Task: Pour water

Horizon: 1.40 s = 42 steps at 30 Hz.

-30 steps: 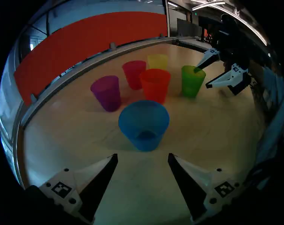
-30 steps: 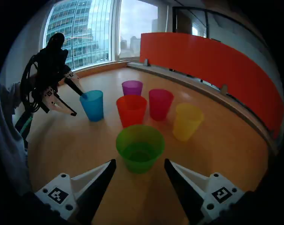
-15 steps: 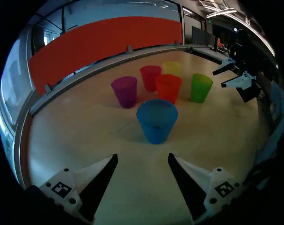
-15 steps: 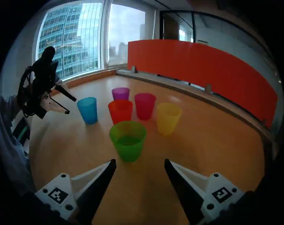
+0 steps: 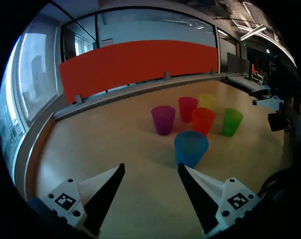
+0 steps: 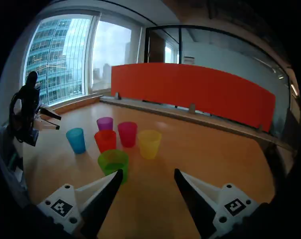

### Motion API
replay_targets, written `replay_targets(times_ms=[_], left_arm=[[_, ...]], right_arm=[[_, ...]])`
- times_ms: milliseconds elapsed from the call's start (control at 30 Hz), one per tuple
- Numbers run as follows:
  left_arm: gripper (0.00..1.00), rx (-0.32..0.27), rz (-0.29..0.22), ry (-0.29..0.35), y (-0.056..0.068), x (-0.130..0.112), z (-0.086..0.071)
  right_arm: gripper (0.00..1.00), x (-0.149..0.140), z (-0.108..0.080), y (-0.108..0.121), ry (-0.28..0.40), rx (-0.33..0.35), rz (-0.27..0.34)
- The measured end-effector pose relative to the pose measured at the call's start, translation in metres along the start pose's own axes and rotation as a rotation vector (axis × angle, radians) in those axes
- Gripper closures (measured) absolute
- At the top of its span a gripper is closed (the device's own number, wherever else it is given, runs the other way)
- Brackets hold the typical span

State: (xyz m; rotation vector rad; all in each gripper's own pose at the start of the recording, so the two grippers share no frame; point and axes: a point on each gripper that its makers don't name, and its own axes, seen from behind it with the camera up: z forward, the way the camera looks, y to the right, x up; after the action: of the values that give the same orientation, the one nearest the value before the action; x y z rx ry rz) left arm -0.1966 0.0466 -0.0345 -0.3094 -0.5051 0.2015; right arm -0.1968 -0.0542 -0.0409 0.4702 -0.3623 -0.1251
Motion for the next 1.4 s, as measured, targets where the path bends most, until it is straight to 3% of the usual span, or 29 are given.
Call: replay_targets(times_ms=[367, 667, 867, 1167, 1400], left_arm=[[0.00, 0.129, -0.066, 0.167, -0.023, 0.027, -0.010], [0.01, 0.236, -0.134, 0.305, -0.039, 0.044, -0.024], [0.01, 0.279, -0.158, 0.372, -0.044, 0.056, -0.030], [0.00, 0.340, -0.150, 0.423, -0.051, 0.065, -0.037], [0.01, 0.344, -0.186, 0.463, -0.047, 0.068, -0.035]], right_arm=[[0.00, 0.030, -0.012, 0.036, 0.130, -0.201, 0.014], [0.00, 0.053, -0.020, 0.049, 0.250, -0.346, -0.026], [0.00, 0.065, -0.026, 0.055, 0.329, -0.420, 0.023], [0.00, 0.067, -0.033, 0.061, 0.384, -0.476, 0.099], [0.00, 0.068, -0.035, 0.061, 0.409, -0.482, 0.132]])
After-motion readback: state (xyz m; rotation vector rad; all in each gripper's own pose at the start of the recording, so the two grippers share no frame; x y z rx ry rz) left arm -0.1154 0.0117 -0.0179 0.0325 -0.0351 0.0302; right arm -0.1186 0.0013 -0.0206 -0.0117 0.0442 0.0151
